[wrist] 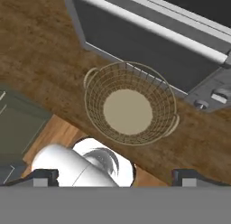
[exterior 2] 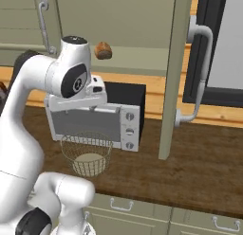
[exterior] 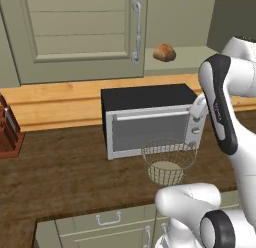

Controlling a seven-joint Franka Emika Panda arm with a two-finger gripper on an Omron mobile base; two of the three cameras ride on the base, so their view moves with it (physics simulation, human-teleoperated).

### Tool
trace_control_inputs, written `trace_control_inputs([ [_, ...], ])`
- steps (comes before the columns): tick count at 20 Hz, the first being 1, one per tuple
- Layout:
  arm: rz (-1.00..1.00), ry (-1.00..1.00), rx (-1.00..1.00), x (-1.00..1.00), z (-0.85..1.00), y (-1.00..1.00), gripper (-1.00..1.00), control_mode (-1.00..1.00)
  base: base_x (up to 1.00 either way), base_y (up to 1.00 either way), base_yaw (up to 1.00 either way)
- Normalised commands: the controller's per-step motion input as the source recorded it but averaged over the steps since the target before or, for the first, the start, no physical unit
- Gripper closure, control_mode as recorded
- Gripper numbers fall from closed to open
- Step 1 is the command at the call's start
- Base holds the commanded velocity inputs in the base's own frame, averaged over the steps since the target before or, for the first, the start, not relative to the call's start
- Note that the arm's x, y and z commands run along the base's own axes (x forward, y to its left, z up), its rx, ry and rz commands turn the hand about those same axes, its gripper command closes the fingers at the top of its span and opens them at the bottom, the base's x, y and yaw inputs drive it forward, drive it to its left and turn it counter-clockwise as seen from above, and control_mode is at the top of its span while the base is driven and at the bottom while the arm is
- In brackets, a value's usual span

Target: Open the cabinet, pick up the bread from the cabinet and place it in the basket. Then move the basket to the dining counter.

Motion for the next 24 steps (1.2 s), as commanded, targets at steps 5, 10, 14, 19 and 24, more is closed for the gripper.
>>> trace_control_inputs([
  [5,-0.23,-0.71,0.11,0.64,0.21,0.31,-1.0,-1.0,0.0,0.0,0.0],
  [10,-0.54,-0.51,0.22,0.52,0.43,0.07,-1.0,-1.0,0.0,0.0,0.0],
  [14,-0.34,-0.14,0.24,0.16,0.73,0.0,-1.0,-1.0,0.0,0.0,0.0],
  [19,-0.03,0.0,0.11,0.04,0.89,-0.01,-1.0,-1.0,0.0,0.0,0.0],
  [24,0.09,0.0,0.0,0.66,0.13,-0.17,-1.0,-1.0,0.0,0.0,0.0],
])
